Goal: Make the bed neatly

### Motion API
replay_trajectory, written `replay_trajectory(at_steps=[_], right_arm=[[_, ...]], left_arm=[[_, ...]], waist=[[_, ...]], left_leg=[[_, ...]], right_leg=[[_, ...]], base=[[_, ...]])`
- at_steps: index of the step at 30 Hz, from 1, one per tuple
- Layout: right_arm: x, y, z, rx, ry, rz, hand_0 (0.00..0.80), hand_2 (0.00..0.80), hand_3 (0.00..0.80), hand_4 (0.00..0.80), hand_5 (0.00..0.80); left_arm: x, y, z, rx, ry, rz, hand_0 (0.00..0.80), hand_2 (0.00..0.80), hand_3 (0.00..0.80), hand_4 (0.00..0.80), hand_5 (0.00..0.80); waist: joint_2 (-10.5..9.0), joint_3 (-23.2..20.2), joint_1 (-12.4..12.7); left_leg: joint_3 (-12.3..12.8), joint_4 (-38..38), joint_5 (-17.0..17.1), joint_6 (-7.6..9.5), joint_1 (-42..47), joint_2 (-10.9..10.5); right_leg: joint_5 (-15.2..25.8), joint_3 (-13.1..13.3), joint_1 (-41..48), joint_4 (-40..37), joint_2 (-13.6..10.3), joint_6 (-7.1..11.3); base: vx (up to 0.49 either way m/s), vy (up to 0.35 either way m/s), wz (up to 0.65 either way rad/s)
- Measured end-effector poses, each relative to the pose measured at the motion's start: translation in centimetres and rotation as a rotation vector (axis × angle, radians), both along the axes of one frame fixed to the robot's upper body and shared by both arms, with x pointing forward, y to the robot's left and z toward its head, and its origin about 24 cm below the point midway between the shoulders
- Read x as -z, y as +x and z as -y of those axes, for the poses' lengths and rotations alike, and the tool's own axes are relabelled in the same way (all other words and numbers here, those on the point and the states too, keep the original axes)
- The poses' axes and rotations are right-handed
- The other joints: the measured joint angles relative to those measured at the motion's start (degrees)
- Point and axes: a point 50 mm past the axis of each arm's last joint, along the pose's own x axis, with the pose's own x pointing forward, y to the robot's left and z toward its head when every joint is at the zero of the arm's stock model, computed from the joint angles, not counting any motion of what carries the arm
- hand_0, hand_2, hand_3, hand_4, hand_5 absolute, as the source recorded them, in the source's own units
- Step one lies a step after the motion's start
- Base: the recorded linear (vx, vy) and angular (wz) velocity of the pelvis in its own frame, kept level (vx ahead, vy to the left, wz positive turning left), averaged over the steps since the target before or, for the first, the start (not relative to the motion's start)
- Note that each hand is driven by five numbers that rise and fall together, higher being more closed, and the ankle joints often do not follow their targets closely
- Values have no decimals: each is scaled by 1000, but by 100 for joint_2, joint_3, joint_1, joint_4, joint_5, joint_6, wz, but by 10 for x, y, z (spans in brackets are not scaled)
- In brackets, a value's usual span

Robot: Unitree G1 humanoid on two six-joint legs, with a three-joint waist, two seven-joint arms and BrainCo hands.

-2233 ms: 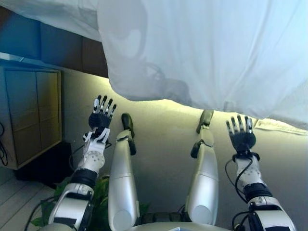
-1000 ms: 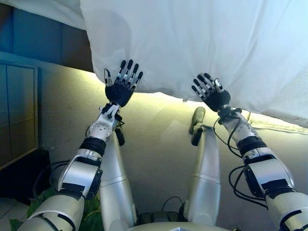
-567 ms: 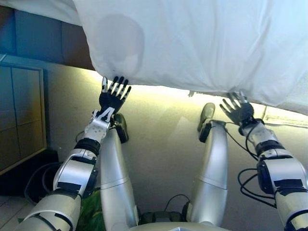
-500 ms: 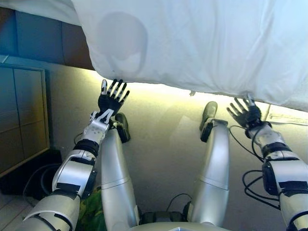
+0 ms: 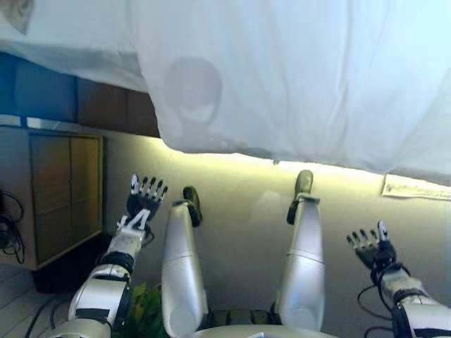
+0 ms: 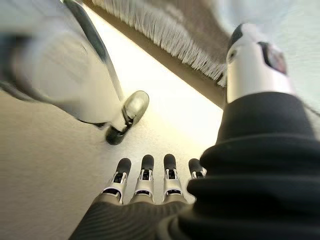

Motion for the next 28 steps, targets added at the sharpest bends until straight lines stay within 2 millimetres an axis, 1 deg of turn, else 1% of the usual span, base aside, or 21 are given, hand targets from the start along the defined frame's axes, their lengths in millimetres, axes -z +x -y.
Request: replay_trajectory(at_steps=[2, 3, 4, 6, 8, 10, 12, 14, 16, 18, 19, 21, 22, 23, 25, 28], right_arm=[[3, -9, 2, 20, 9, 14, 0, 0, 0, 0, 0], [4, -14, 2, 30, 13, 26, 0, 0, 0, 0, 0], [4, -17, 3, 34, 9, 37, 0, 0, 0, 0, 0], [6, -20, 1, 21, -11, 53, 0, 0, 0, 0, 0], [11, -26, -4, -21, -49, 39, 0, 0, 0, 0, 0], [16, -30, -11, -60, -72, 24, 0, 0, 0, 0, 0], [22, -37, -19, -84, -85, 18, 0, 0, 0, 0, 0], [26, -41, -34, -113, -89, 42, 0, 0, 0, 0, 0], [32, -47, -51, -141, -78, 48, 0, 0, 0, 0, 0], [36, -56, -63, -179, -84, 30, 0, 0, 0, 0, 0], [36, -56, -68, -200, -90, 27, 0, 0, 0, 0, 0], [36, -55, -76, -243, -95, 17, 0, 0, 0, 0, 0], [36, -52, -80, -253, -92, 20, 0, 0, 0, 0, 0], [37, -48, -85, -273, -86, 22, 0, 0, 0, 0, 0], [40, -45, -95, -336, -91, -15, 0, 0, 0, 0, 0], [44, -41, -111, -372, -66, -27, 0, 0, 0, 0, 0]], left_arm=[[10, -13, -5, -24, -20, -25, 0, 0, 0, 0, 0], [13, -19, -8, -29, -19, -33, 0, 0, 0, 0, 0], [16, -24, -10, -37, -19, -35, 0, 0, 0, 0, 0], [20, -34, -12, -23, -5, -32, 0, 0, 0, 0, 0], [23, -40, -7, 21, 9, -13, 0, 0, 0, 0, 0], [29, -52, -3, 62, 30, -22, 0, 0, 0, 0, 0], [35, -63, 1, 114, 66, -47, 0, 0, 0, 0, 0], [41, -79, 1, 155, 106, -80, 0, 0, 0, 0, 0], [47, -97, 1, 183, 136, -116, 0, 0, 0, 0, 0], [50, -107, 3, 213, 157, -137, 0, 0, 0, 0, 0], [50, -110, 5, 231, 167, -140, 0, 0, 0, 0, 0], [51, -116, 7, 244, 172, -145, 0, 0, 0, 0, 0], [51, -117, 8, 245, 170, -143, 0, 0, 0, 0, 0], [50, -115, 10, 251, 171, -134, 0, 0, 0, 0, 0], [49, -110, 16, 279, 170, -121, 0, 0, 0, 0, 0], [54, -114, 25, 324, 166, -146, 0, 0, 0, 0, 0]], waist=[[-17, -8, -5], [-54, -35, -17], [-77, -64, -13], [-145, -207, -19], [-201, -395, 7], [-271, -759, 32], [-325, -1072, 37], [-387, -1488, 66], [-442, -1962, 90], [-452, -2386, 189], [-454, -2529, 207], [-457, -2729, 215], [-460, -2777, 218], [-472, -2843, 270], [-511, -2885, 351], [-557, -2927, 364]], left_leg=[[20, -673, 234, -110, 743, 7], [48, -979, 354, -146, 1113, 11], [80, -1304, 413, -116, 1443, 33], [155, -1852, 637, -140, 1965, 66], [167, -2333, 823, -158, 2412, 87], [183, -2643, 922, -181, 2669, 85], [195, -2921, 944, -207, 3025, 57], [307, -3243, 983, -238, 3396, 36], [360, -3565, 1032, -262, 3761, -10], [436, -3824, 1069, -248, 4011, -24], [442, -3933, 1120, -281, 4108, -31], [460, -4112, 1191, -287, 4261, -43], [467, -4169, 1222, -290, 4316, -45], [470, -4218, 1277, -300, 4333, -49], [458, -4327, 1332, -303, 4429, -33], [440, -4345, 1348, -313, 4520, -12]], right_leg=[[0, -217, 685, -373, 7, -53], [24, -304, 994, -538, 18, -44], [20, -377, 1284, -709, 46, -61], [93, -520, 1739, -1043, 97, -95], [178, -692, 2223, -1428, 141, -93], [264, -820, 2549, -1778, 157, -73], [363, -952, 3007, -2169, 157, -25], [515, -1044, 3455, -2654, 161, 17], [650, -1141, 3901, -3117, 161, 69], [705, -1211, 4149, -3394, 171, 97], [732, -1256, 4264, -3486, 176, 113], [753, -1327, 4432, -3614, 182, 126], [758, -1357, 4494, -3650, 185, 128], [792, -1441, 4585, -3743, 192, 128], [820, -1491, 4701, -3822, 224, 124], [818, -1531, 4814, -3827, 243, 124]], base=[[145, -140, 14], [143, -127, 9], [172, -133, 0], [172, -132, 4], [144, -114, 13], [207, -105, 12], [226, -73, 11], [233, -71, 3], [185, -68, 2], [141, -74, 0], [111, -63, 8], [78, -56, 10], [61, -60, 16], [82, -73, 17], [93, -63, 13], [105, -44, 4]])
